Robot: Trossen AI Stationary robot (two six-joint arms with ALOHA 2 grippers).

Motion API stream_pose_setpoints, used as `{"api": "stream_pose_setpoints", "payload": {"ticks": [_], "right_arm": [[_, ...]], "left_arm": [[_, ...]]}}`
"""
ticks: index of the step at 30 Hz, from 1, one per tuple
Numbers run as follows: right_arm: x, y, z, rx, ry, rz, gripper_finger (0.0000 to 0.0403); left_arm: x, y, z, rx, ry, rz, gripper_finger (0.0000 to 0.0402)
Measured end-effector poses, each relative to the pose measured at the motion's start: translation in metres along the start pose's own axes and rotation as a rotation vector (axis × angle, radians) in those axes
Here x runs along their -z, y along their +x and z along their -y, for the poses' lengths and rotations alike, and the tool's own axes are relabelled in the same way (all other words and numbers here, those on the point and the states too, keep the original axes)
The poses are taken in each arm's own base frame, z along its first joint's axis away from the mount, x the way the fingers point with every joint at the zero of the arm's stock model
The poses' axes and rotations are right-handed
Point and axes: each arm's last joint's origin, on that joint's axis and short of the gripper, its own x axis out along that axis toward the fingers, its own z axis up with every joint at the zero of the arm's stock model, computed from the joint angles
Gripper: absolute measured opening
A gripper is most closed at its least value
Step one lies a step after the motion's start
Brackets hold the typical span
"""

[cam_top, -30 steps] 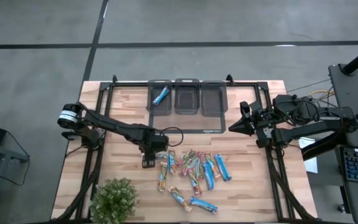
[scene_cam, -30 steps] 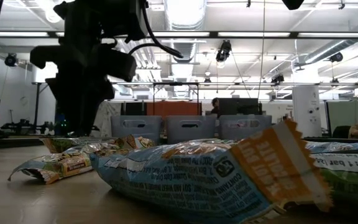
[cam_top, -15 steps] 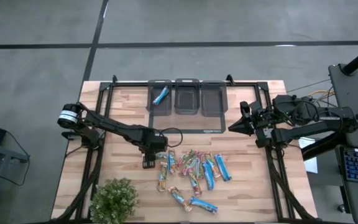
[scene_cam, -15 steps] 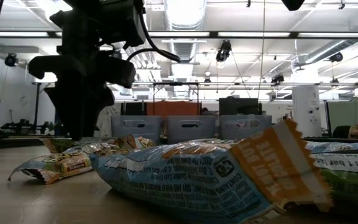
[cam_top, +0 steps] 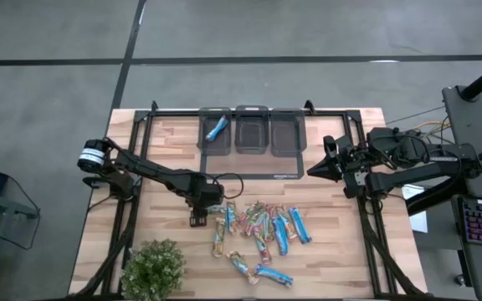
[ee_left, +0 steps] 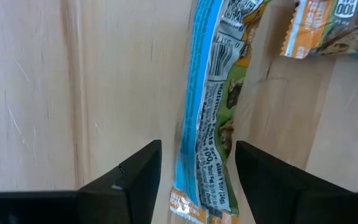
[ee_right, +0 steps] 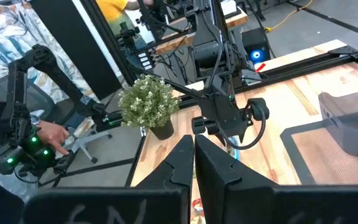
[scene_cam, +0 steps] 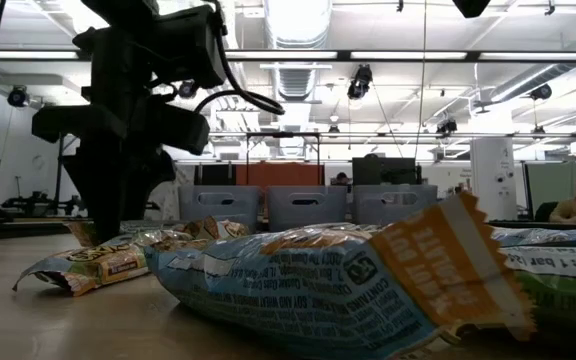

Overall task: Pick and place Granola Bars by type
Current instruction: Put the yellow granola bar into the right black bin

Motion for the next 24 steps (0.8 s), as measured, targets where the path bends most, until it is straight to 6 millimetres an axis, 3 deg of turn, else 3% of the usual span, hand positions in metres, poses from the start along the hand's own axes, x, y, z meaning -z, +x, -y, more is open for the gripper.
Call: {"api": "stream_pose_setpoints", "payload": {"ticks": [24], "right_arm": [[0.0008,0.0,0.0006,0.009,-0.006,-0.005,0.0008]], "left_arm": [[0.0029,0.003,-0.0008,0.002,0.007,-0.01,0.0188]]}}
